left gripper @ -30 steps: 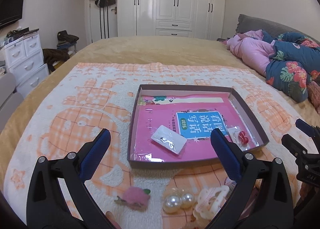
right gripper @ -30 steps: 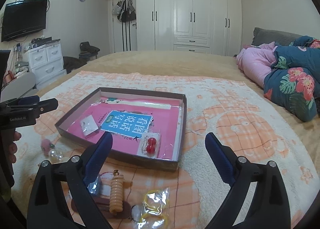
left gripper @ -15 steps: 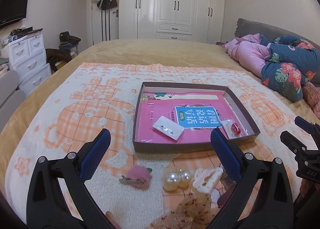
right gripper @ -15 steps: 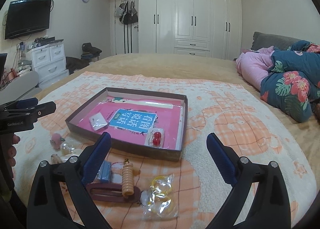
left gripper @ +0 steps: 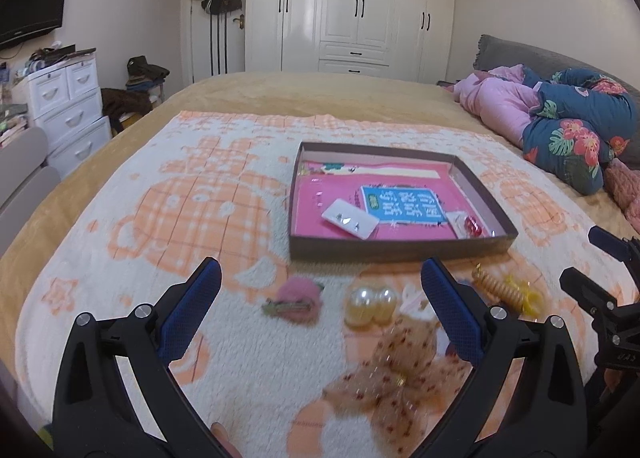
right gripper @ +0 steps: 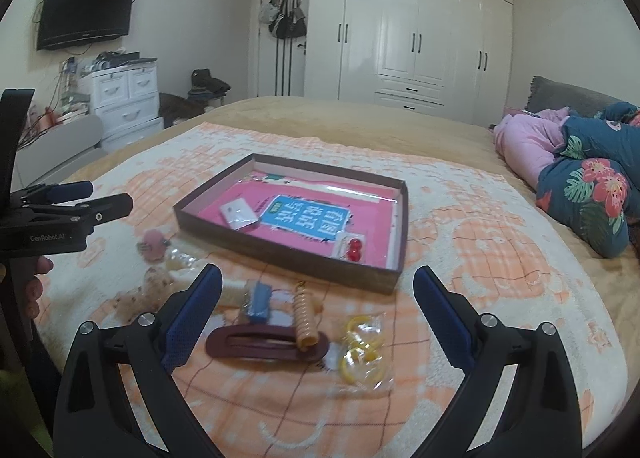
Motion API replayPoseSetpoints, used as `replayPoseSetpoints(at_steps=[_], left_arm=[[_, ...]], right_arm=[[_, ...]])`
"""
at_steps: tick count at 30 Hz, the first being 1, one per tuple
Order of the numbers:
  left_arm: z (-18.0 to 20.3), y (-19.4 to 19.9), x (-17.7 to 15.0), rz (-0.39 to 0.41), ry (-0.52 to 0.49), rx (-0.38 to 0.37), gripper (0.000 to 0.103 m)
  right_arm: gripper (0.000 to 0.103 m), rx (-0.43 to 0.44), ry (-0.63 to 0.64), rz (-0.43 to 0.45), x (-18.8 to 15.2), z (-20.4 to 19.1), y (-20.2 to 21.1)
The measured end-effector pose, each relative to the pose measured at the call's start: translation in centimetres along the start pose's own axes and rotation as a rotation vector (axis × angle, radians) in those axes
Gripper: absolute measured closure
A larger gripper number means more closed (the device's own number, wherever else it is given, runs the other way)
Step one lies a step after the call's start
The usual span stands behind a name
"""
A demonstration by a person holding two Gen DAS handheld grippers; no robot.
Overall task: Organize jewelry
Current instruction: 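Withdraw both tools from the box toward the remaining jewelry, then grasp the dotted sheer bow with the left tool while the right tool grasps the yellow bangle bag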
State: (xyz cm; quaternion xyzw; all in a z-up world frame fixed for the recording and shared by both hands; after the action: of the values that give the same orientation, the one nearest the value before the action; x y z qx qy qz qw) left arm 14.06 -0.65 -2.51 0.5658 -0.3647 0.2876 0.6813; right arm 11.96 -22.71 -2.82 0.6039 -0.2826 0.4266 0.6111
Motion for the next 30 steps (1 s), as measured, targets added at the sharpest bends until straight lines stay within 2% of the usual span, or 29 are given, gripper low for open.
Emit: replayPoseSetpoints(at_steps=[15, 24, 30], left_arm=[[-1.2, 1.4, -3.3, -0.058, 0.001, 0.003, 0.011], [0.4, 0.3, -5.6, -0.119, -0.02, -0.059, 0.011], [2.1, -0.8, -7.4, -0.163, -0.047, -0.124, 0.012]], right_arm=[[0.009, 0.041, 0.053, -0.019, -1.3, -2.2, 0.9], [0.009, 0.02, 0.037, -0.071, -3.5, -1.2, 0.0], [0.009, -0.025, -0.01, -0.12, -5.4, 1.1, -1.1]])
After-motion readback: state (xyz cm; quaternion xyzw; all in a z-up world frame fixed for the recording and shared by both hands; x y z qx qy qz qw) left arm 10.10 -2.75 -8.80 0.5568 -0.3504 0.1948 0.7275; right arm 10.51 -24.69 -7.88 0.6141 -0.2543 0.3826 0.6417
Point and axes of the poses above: each gripper's, at about its wrist camera, not at the fingertips, and y roughly against the way its jaws point, z to its right, x to its top, the point moved 5 cm from there along -y, roughly the way its jaws point, and after that the axes turned 6 degrees about -x, right-handed, at the moved point
